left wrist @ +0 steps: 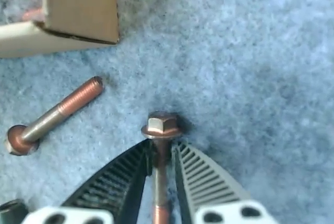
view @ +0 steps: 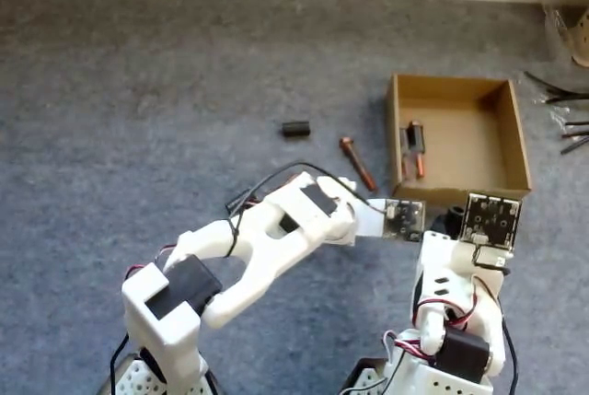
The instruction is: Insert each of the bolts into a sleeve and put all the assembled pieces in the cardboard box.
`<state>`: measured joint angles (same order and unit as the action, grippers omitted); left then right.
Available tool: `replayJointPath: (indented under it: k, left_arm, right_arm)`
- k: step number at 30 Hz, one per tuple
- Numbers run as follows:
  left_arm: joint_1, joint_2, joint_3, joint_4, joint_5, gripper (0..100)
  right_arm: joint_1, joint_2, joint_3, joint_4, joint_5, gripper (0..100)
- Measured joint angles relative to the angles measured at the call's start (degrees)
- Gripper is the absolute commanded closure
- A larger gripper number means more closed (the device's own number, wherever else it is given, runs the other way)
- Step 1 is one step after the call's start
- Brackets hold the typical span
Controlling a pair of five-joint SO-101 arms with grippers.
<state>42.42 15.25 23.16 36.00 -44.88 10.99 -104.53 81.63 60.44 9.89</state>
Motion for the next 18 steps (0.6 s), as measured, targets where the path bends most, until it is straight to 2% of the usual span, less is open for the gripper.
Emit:
replayJointPath:
  k: [7,13,15,18]
  left_arm:
    - [-2.6,0.4,-7.6,0.0,25.1,96]
    - [-11.0,0.4,-11.5,0.5,45.6,96]
    - [-13.5,0.4,-12.4,1.9,50.5,96]
    - [-15.7,0.4,-14.3,5.4,53.5,96]
  right_arm:
    - [-0.6,-0.1,0.0,-0.2,0.2,99.4]
    - [-0.6,-0.1,0.0,-0.2,0.2,99.4]
    - [-0.5,-0.1,0.0,-0.2,0.2,99.4]
    - [-0.6,-0.1,0.0,-0.2,0.2,99.4]
